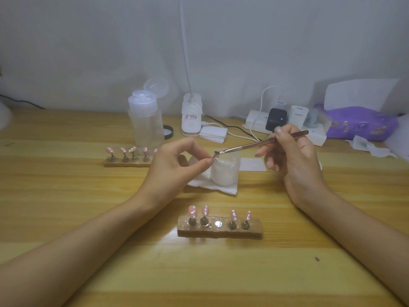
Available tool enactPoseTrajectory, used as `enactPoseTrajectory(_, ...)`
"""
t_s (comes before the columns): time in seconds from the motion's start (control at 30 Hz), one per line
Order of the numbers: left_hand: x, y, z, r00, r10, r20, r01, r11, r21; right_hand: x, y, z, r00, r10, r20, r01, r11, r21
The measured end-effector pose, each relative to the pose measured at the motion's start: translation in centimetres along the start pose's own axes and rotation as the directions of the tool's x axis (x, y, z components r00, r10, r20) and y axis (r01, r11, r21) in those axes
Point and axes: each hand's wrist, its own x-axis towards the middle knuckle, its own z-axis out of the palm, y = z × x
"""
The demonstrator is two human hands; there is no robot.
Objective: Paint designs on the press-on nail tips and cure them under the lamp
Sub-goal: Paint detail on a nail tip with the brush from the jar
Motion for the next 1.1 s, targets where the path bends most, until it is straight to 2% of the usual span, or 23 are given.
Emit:
enactPoseTrajectory(0.17,-0.14,0.27,0.03,0.999,-0.044,-0.008,0.043,0.999,-0.017,0.12,0.17,-0.05,0.997,0.043,-0.063,-0.043,0.999,-0.002)
enactPoseTrajectory(0.3,-0.11,0.5,0.05,0.999,-0.052,-0.015,0.052,0.999,-0.004,0.03,-0.03,-0.02,1.0,0.004,0.0,-0.004,1.0,0.021)
enactPoseTrajectory(0.47,-0.09,0.61,0.09,0.998,-0.059,-0.017,0.059,0.998,-0.01,0.06,0.18,-0.07,0.997,0.05,-0.058,-0.051,0.999,-0.011)
enactPoseTrajectory(0.57,-0.08,0.58,0.08,0.998,-0.065,-0.017,0.065,0.998,-0.012,-0.02,-0.08,-0.08,1.0,0.007,-0.016,-0.006,0.999,0.033)
enactPoseTrajectory(0.67,-0.09,0.5,0.07,0.998,-0.066,-0.018,0.066,0.998,-0.016,-0.04,0.04,0.05,1.0,0.014,0.002,-0.014,1.0,0.007)
enactPoseTrajectory(0.83,-0.11,0.69,0.08,0.999,-0.036,-0.013,0.036,0.999,-0.014,0.07,0.12,-0.12,0.997,0.037,-0.065,-0.036,0.999,0.011)
enactPoseTrajectory(0.93,-0.12,0.67,0.03,1.0,-0.024,-0.011,0.024,1.0,-0.021,0.07,-0.05,-0.06,1.0,0.014,-0.021,-0.014,1.0,0.028)
enactPoseTrajectory(1.1,-0.09,0.37,-0.01,1.0,-0.019,-0.011,0.019,0.999,-0.032,0.06,0.0,0.11,0.995,0.078,-0.062,-0.079,0.997,-0.011)
